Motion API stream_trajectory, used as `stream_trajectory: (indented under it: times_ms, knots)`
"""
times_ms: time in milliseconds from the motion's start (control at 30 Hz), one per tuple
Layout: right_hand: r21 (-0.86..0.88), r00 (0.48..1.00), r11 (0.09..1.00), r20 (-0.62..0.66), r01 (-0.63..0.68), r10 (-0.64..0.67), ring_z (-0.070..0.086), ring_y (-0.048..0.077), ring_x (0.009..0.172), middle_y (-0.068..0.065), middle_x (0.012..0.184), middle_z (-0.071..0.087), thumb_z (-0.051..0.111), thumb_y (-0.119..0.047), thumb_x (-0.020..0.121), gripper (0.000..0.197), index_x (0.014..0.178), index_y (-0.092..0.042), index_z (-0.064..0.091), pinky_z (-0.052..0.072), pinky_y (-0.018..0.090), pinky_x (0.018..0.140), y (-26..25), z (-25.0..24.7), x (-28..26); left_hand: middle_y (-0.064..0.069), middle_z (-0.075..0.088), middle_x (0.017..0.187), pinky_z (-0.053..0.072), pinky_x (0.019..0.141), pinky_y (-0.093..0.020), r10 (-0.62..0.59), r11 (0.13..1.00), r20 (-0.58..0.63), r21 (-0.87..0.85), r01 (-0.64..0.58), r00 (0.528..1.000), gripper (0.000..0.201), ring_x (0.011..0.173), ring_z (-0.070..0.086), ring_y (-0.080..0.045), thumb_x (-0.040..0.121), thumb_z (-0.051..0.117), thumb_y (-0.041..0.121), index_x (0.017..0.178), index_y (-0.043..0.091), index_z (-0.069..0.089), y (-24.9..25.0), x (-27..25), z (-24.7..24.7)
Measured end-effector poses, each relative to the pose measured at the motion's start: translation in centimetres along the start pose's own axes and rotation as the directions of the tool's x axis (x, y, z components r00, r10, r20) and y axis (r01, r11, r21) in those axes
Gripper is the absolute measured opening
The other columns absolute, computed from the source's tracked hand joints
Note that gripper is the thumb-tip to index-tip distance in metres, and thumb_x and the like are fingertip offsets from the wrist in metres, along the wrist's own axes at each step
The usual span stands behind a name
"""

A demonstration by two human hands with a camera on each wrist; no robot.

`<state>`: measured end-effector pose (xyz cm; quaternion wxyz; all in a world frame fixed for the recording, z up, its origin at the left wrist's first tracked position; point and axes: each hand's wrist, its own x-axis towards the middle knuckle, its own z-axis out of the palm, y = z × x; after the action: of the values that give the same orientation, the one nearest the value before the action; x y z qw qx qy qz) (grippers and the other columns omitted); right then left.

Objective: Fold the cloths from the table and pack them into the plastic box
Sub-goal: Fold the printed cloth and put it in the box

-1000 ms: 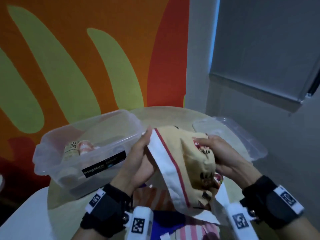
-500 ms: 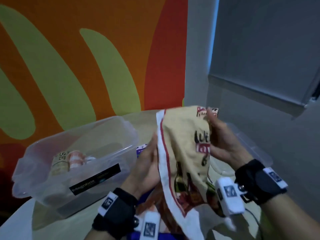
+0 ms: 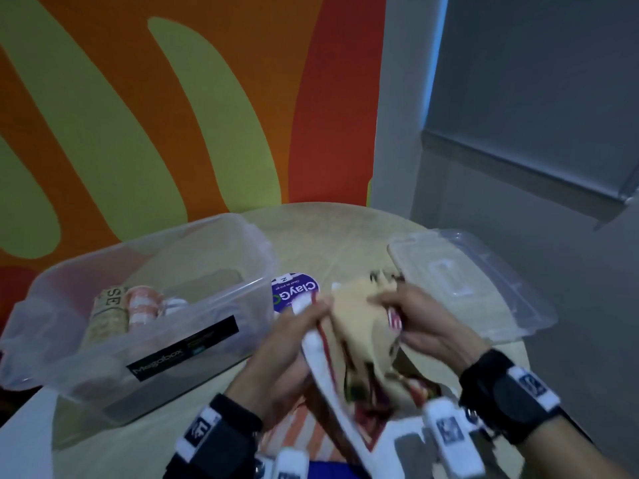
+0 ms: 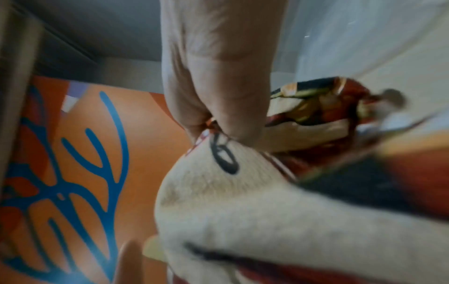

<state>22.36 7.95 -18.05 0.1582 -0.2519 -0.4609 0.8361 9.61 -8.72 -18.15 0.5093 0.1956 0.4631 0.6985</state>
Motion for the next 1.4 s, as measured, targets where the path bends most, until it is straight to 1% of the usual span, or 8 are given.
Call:
stream_trajectory:
  times_ms: [133,267,433,600,767,1067,1167,1400]
  knots:
    - [0.192,0.964,0.947,0.022,0.255,-0.264,0.066,0.032,0.114,0.024,0.132,0.063,0.059,-0.006,0.096,0.047,0.141,0.005,0.052,0.049,0.051,0.107,-6.1,2.1,1.0,-0.023,0.065,0.134,0.05,0.107,-0.051,0.069,0.995,0.128,0.063,-0.078,0.989,0.039,0.126,0.062,-0.041,0.099,0.065,0.01,0.137,0.003,0.061,2.2,1.1,0.7]
    - [0.189,0.994,0.982,0.098,0.027,-0.046,0.056,0.037,0.133,0.024,0.141,0.059,0.053,-0.037,0.105,0.051,0.141,-0.002,0.057,0.038,0.053,0.116,-2.6,1.0,-0.1,-0.025,0.07,0.125,0.053,0.104,-0.051,0.05,0.994,0.031,0.1,-0.053,0.998,0.034,0.119,0.067,-0.042,0.097,0.065,0.004,0.13,-0.001,0.066,1.0,1.7,0.2]
    - [-0.204,0.994,0.973,-0.012,-0.106,0.106,0.073,0.036,0.095,0.029,0.116,0.07,0.07,-0.012,0.092,0.034,0.12,0.007,0.065,0.059,0.043,0.084,2.1,-0.8,-1.1,-0.028,0.07,0.122,0.05,0.105,-0.057,-0.079,0.969,0.0,0.233,0.077,0.997,0.032,0.114,0.068,-0.046,0.089,0.07,-0.006,0.121,-0.003,0.071,-1.6,0.4,-1.6]
    - [-0.123,0.986,0.985,-0.098,0.124,-0.136,0.067,0.028,0.084,0.017,0.1,0.072,0.068,-0.019,0.093,0.027,0.11,0.002,0.071,0.049,0.04,0.078,-1.1,-0.9,-0.8,-0.032,0.073,0.104,0.063,0.08,-0.045,0.095,0.989,-0.154,0.125,-0.076,0.984,0.016,0.091,0.074,-0.039,0.093,0.064,0.0,0.101,-0.007,0.076,1.7,0.9,-1.7]
    - [-0.199,0.953,0.965,-0.217,0.17,-0.213,0.051,0.023,0.071,0.017,0.09,0.057,0.061,-0.028,0.101,0.03,0.11,-0.001,0.068,0.04,0.034,0.063,-1.0,-2.6,-0.4,-0.022,0.075,0.115,0.06,0.093,-0.05,0.065,0.98,-0.103,0.194,-0.044,0.993,0.027,0.106,0.073,-0.039,0.101,0.059,0.004,0.127,0.007,0.065,0.6,0.1,-1.8]
    - [-0.689,0.997,0.723,0.013,-0.048,0.079,0.072,0.025,0.102,0.014,0.113,0.075,0.081,-0.047,0.084,0.055,0.118,-0.005,0.068,0.053,0.04,0.093,4.9,-6.4,-5.4,-0.015,0.076,0.115,0.057,0.097,-0.054,-0.18,0.843,-0.043,0.509,0.177,0.983,0.042,0.105,0.074,-0.036,0.088,0.08,0.013,0.128,0.007,0.067,-3.1,-3.5,-4.7]
    - [-0.699,1.0,0.715,0.023,0.025,-0.012,0.065,0.031,0.088,0.033,0.102,0.069,0.074,-0.029,0.093,0.041,0.096,0.011,0.065,0.05,0.041,0.084,5.3,-5.5,-5.8,-0.009,0.079,0.11,0.061,0.089,-0.045,-0.063,0.804,-0.053,0.588,0.082,0.997,0.029,0.1,0.077,-0.029,0.095,0.072,0.017,0.123,0.009,0.069,-2.2,-4.2,-3.9]
    - [-0.408,0.949,0.904,-0.213,0.129,-0.232,0.067,0.031,0.077,0.025,0.089,0.069,0.057,-0.026,0.104,0.024,0.09,-0.006,0.058,0.053,0.04,0.073,2.5,-1.2,-6.0,-0.009,0.079,0.105,0.06,0.089,-0.053,0.194,0.875,-0.198,0.477,-0.078,0.961,0.026,0.094,0.078,-0.03,0.103,0.06,0.028,0.125,0.014,0.063,-0.1,-3.2,-1.8]
